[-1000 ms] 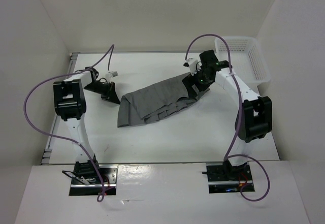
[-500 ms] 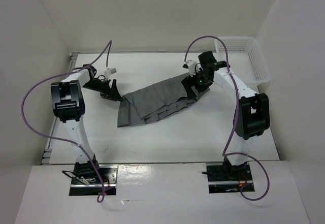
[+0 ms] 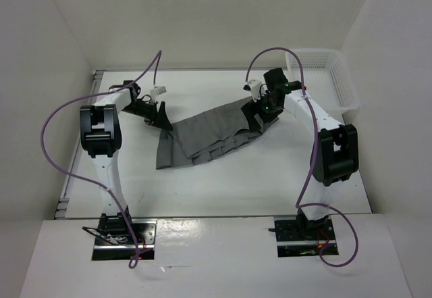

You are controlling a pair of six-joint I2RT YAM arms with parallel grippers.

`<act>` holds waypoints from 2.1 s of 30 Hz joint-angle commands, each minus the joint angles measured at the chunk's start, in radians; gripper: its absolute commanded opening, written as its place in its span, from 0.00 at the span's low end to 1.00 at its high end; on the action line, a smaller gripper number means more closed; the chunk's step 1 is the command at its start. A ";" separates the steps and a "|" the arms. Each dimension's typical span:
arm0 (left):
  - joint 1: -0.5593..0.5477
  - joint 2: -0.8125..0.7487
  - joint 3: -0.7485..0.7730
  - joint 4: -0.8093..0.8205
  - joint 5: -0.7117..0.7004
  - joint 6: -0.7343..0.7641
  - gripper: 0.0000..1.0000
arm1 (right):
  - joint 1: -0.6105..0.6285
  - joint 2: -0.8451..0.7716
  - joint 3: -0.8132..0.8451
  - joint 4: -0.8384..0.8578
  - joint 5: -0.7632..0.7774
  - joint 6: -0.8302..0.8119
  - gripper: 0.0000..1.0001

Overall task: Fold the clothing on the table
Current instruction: Fold the skirt

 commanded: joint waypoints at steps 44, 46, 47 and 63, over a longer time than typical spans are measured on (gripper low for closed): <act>0.032 0.010 -0.119 -0.136 -0.167 0.191 0.00 | -0.139 0.294 0.201 0.013 -0.191 -0.021 1.00; 0.032 0.010 -0.130 -0.136 -0.167 0.191 0.00 | -0.151 0.325 0.252 0.003 -0.201 -0.040 1.00; 0.041 -0.003 -0.140 -0.136 -0.167 0.191 0.00 | -0.160 0.334 0.263 0.003 -0.201 -0.052 1.00; 0.041 -0.052 -0.191 -0.084 -0.160 0.138 0.00 | -0.232 0.577 0.620 -0.135 -0.370 -0.121 1.00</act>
